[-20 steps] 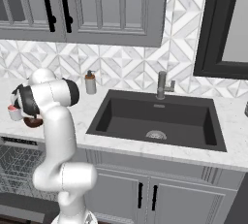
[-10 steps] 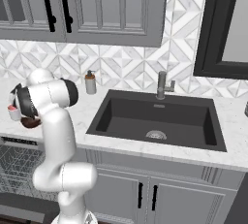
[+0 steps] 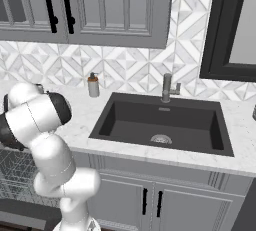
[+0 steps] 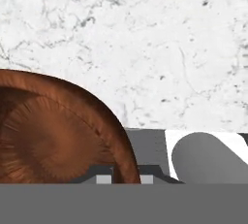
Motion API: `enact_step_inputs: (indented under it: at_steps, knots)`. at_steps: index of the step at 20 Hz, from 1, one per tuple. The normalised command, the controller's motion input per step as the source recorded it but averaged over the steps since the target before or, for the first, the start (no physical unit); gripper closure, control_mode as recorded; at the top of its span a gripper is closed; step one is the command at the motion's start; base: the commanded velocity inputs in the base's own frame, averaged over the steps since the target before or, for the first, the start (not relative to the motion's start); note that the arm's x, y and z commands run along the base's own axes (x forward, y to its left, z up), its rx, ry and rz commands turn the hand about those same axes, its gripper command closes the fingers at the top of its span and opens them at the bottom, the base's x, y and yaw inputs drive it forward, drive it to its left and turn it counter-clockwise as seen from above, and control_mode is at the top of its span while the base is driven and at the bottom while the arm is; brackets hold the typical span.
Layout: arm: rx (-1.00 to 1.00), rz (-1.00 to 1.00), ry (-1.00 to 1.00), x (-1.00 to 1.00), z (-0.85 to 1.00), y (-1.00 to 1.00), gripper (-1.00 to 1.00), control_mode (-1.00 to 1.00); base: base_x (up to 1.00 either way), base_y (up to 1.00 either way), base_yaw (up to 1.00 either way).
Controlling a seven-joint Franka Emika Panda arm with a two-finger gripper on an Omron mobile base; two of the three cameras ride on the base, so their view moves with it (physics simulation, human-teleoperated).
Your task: Pick up the cup and bowl from the counter, place them in the dishwasher, and close the dishwasher door.
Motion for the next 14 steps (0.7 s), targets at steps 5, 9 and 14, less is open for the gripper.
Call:
enact_step_inputs:
  at_steps: [5, 9, 14]
  knots:
    - [-0.29, 0.0, 0.02, -0.86, 0.42, 0.36, 1.0, -1.0, 0.0, 0.0, 0.0]
    - [-0.35, 0.0, 0.01, -0.42, 0.04, 0.81, 1.0, -1.0, 0.0, 0.0, 0.0]
    - [-0.17, 0.0, -0.01, 0.0, -0.31, 0.65, 1.0, -1.0, 0.0, 0.0, 0.0]
